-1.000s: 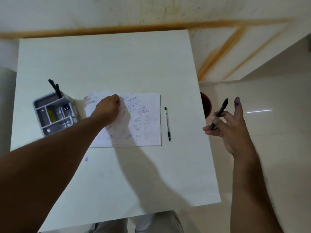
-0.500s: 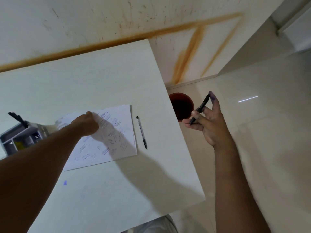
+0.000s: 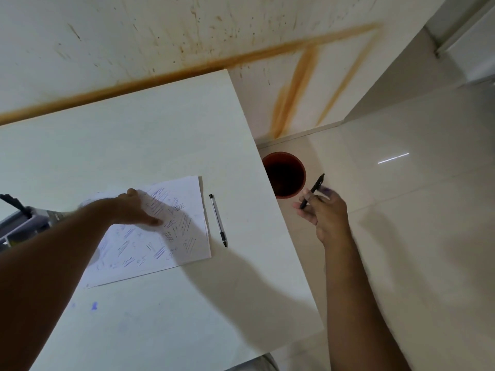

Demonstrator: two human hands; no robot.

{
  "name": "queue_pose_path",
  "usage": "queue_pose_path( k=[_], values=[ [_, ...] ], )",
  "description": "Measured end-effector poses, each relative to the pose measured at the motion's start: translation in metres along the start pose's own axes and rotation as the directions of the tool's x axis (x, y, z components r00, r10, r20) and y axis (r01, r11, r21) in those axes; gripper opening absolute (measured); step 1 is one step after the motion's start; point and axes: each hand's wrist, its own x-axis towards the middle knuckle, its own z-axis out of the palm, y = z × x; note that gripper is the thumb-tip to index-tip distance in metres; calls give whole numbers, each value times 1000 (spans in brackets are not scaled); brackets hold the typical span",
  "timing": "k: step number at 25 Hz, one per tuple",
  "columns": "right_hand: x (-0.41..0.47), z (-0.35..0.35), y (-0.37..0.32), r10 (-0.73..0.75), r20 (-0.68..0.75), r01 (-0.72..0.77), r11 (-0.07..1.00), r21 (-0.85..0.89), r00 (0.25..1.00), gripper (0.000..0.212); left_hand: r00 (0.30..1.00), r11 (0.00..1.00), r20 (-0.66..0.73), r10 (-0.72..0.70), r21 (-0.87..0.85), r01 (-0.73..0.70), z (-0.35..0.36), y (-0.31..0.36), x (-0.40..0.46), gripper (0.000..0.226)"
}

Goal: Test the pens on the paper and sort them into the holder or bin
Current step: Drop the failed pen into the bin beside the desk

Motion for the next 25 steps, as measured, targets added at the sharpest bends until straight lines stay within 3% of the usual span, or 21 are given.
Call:
queue_pose_path(
  k=[2,6,10,15,18,21,23,25],
  values=[
    [17,-7,22,117,-77,-115,993,32,990,35,1000,999,-28,11,48,-10,4,-1,2,128],
    [48,-18,54,321,-121,-316,947,59,939,30,992,997,-124,15,80,-5,14,-2,6,125],
    [72,-12,45,352,-114,-353,936,17,929,27,989,998,-141,36,59,-28,15,-3,4,120],
    [96,4,5,190,-97,-192,981,-7,977,27,991,999,-131,12,37,-7,14,1,6,119],
    [102,12,5,72,-168,-122,943,-310,983,34,992,1000,-129,4,22,-1,13,-1,8,121],
    [92,18,20,10,-203,-89,920,-382,979,25,989,1000,-146,9,11,-8,15,-5,9,123],
    [69,28,27,-99,-212,13,926,-377,972,12,987,1000,-160,14,-4,-15,16,-7,8,123],
    [33,44,33,-280,-237,169,901,-399,930,21,985,1000,-168,25,-2,-26,16,-7,7,122]
  ],
)
